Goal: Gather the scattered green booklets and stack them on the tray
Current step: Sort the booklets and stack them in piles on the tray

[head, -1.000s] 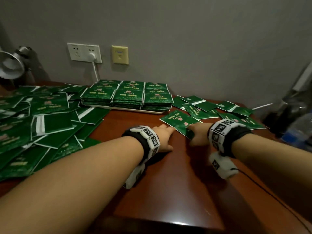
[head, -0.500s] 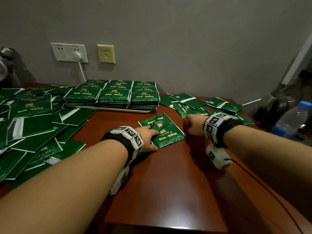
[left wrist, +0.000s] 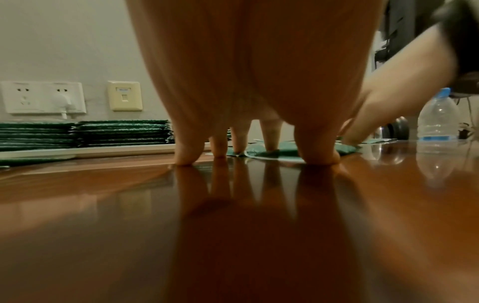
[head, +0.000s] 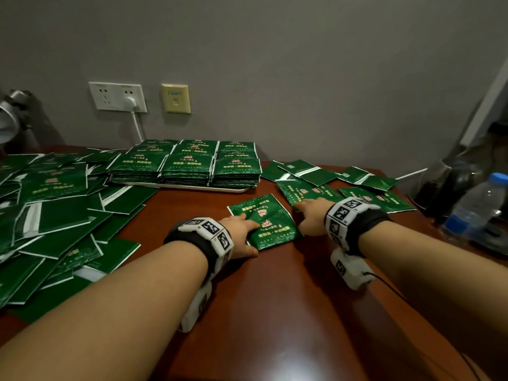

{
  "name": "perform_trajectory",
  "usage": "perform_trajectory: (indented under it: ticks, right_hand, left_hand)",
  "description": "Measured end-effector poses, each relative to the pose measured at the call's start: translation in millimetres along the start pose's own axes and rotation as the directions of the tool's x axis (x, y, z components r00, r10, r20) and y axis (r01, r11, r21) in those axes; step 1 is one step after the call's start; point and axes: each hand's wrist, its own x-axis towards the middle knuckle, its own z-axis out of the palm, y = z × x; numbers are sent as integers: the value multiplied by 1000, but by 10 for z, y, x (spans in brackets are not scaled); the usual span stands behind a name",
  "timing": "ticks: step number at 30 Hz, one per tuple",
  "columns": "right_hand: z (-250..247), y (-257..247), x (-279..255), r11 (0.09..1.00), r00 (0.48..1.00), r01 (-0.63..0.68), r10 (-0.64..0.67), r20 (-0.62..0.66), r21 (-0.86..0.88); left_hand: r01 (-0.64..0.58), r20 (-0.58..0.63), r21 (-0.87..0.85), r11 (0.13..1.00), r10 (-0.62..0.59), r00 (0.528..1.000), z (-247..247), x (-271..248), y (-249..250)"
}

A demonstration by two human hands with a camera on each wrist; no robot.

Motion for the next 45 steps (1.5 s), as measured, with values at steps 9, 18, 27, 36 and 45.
perform_trajectory:
  ticks: [9, 18, 27, 36, 45]
  right_hand:
    - [157, -40, -503, 995, 995, 84, -81, 62, -59]
    - [51, -44, -550, 978, 974, -183, 194, -114, 99]
    - [237, 46, -375, 952, 945, -305, 304, 119, -10]
    - [156, 124, -347, 972, 972, -233, 232, 33, 41]
    - [-135, -155, -447, 945, 982, 24, 38, -183, 327]
  left_hand:
    - [143, 115, -10, 990, -141, 983, -229, -315, -151]
    - [-80, -110, 17, 997, 82, 991, -35, -199, -13]
    - [-53, -22, -64, 997, 52, 998, 25, 80, -59]
    - [-54, -106, -2, 999, 54, 993, -93, 218, -107]
    - [-77, -302, -173, 982, 22, 953, -414, -19, -282]
